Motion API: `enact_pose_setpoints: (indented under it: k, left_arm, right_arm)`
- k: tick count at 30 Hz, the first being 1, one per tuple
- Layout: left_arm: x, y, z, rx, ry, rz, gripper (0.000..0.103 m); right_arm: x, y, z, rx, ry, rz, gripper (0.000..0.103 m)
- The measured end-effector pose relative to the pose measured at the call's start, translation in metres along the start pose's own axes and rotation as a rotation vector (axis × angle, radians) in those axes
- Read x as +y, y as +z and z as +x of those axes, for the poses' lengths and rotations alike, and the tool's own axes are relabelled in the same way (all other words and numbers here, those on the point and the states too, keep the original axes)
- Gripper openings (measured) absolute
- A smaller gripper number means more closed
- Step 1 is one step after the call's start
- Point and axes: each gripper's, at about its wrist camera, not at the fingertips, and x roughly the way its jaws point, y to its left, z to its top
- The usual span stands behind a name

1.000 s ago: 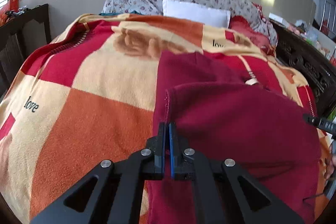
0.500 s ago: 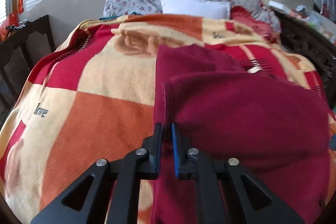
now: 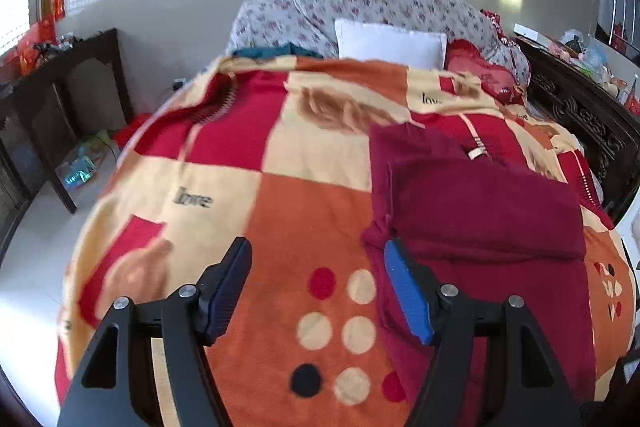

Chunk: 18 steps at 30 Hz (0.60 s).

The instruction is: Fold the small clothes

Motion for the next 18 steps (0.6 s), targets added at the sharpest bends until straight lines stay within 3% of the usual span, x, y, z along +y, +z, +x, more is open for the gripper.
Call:
enact_pose_setpoints:
  k: [2,5,6,8,12,13,14,18]
  left_arm:
    - [0.0,0.004,-0.014,-0.017,-0.003,0.006,0.069]
    - [-0.005,0.004,-0.027,-0.043,-0.037,0.01,0.08]
    - [-0.007,0.002,-0.028,-0.045,-0.044,0.011,0.082]
    - [-0.014,-0.007,-0.024,-0.023,-0.059,0.022,0.082]
    - [-0.033,-0.04,-0.002,0.062,-0.073,0.058,0.082]
    - [-0.036,-0.048,0.003,0.082,-0.08,0.063,0.082]
    - [-0.039,-0.056,0.008,0.103,-0.087,0.066,0.082]
    - [-0.051,-0.083,0.016,0.149,-0.088,0.075,0.082]
  right_arm:
    - [0.033,0.003,0.009,-0.017,0.06,-0.059,0.026]
    - [0.07,-0.001,0.035,0.039,0.178,-0.123,0.027]
    - [0.08,-0.004,0.044,0.071,0.215,-0.137,0.03]
    - [0.09,-0.013,0.048,0.114,0.238,-0.162,0.047]
    - [0.058,-0.017,0.002,0.021,0.076,-0.118,0.052]
    - [0.048,-0.016,-0.009,-0.003,0.033,-0.087,0.06]
    - [0.028,-0.019,-0.028,-0.031,-0.055,-0.046,0.065]
    - [-0.027,-0.036,-0.07,-0.068,-0.3,0.055,0.065]
